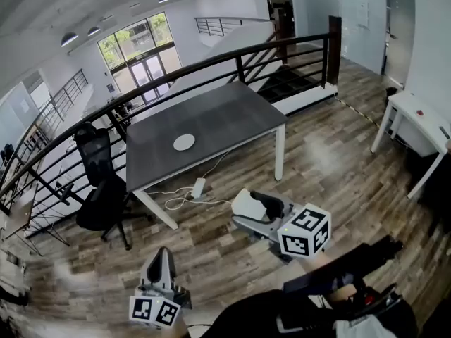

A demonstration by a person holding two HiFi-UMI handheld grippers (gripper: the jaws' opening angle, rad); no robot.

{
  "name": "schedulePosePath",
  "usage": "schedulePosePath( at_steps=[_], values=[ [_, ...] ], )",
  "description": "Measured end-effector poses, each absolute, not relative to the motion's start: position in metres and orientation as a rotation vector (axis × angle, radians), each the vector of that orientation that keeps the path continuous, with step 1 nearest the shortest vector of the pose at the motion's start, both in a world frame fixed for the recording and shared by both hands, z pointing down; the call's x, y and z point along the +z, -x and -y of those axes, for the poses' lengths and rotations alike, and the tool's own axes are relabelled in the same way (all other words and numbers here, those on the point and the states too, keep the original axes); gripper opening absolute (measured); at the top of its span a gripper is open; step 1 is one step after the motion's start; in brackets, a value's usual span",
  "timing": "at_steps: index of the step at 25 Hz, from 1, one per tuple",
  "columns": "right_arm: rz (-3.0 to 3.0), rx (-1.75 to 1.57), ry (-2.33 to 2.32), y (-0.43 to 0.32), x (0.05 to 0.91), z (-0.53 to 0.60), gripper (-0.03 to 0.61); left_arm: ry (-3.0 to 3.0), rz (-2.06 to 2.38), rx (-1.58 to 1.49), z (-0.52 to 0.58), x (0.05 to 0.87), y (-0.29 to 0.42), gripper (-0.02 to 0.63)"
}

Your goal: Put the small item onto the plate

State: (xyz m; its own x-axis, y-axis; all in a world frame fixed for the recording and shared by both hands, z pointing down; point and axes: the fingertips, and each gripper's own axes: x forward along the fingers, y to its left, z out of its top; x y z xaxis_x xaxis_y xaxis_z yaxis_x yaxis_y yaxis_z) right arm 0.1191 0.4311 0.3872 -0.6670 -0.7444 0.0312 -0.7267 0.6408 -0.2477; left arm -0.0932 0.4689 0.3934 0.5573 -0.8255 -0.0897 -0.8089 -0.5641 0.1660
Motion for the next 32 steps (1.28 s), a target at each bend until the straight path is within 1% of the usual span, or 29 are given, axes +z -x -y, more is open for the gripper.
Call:
schedulePosePath(
  at_steps=[3,9,14,21,25,32],
  values=[
    [-2.77,-0.38,1.252,-0.115,0.385,-0.43,0.336,-2.693,1.389,-0.248,-0.469,0.39,0.095,0.005],
    [-2.769,-0.398,1.276,-0.063,0.406,-0.426,0.336,-2.712,1.354,-0.245,-0.466,0.413,0.145,0.005],
    [-2.766,-0.394,1.294,-0.064,0.403,-0.427,0.334,-2.701,1.318,-0.277,-0.459,0.419,0.142,0.005],
    [-2.78,-0.409,1.294,-0.056,0.402,-0.417,0.336,-2.668,1.323,-0.218,-0.451,0.426,0.152,0.005],
    [-2.805,-0.408,1.245,-0.064,0.403,-0.386,0.335,-2.646,1.38,-0.215,-0.429,0.421,0.141,0.005],
    [-2.832,-0.382,1.134,-0.094,0.394,-0.325,0.334,-2.617,1.44,-0.224,-0.38,0.406,0.102,0.005]
  ],
)
